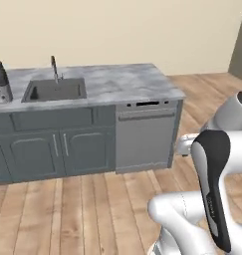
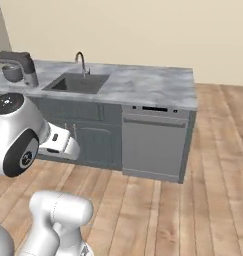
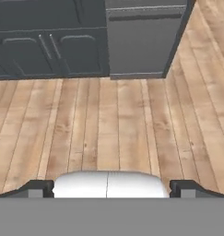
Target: Navigate to the fridge.
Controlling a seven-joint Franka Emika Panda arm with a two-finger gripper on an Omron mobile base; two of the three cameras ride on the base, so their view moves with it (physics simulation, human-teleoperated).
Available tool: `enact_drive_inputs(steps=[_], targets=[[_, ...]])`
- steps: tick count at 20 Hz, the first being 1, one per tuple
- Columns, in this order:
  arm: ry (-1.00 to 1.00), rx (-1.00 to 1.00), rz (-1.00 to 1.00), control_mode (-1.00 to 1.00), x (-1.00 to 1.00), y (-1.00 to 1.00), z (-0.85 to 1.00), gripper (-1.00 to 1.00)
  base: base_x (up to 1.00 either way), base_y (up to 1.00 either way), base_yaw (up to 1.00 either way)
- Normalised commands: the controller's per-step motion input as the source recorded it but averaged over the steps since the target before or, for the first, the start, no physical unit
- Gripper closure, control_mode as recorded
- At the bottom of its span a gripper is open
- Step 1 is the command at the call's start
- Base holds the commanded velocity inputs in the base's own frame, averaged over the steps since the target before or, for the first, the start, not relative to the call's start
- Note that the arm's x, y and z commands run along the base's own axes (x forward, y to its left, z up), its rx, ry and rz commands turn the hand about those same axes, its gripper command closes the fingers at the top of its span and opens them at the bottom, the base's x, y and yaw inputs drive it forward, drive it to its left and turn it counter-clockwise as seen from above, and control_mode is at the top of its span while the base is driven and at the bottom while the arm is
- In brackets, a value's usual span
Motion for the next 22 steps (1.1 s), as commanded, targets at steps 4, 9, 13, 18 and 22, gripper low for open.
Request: enact_drive_inputs(steps=[4,9,13,18,22], targets=[[0.0,0.0,0.0,1.0,0.0,0.0,0.0,-1.0,0.02,-0.15,0.97],[0.0,0.0,0.0,1.0,0.0,0.0,0.0,-1.0,0.24,-0.05,0.93],[0.0,0.0,0.0,1.0,0.0,0.0,0.0,-1.0,0.49,-0.02,0.88],[0.0,0.0,0.0,1.0,0.0,0.0,0.0,-1.0,0.51,-0.03,0.88],[0.0,0.0,0.0,1.0,0.0,0.0,0.0,-1.0,0.66,-0.11,0.85]])
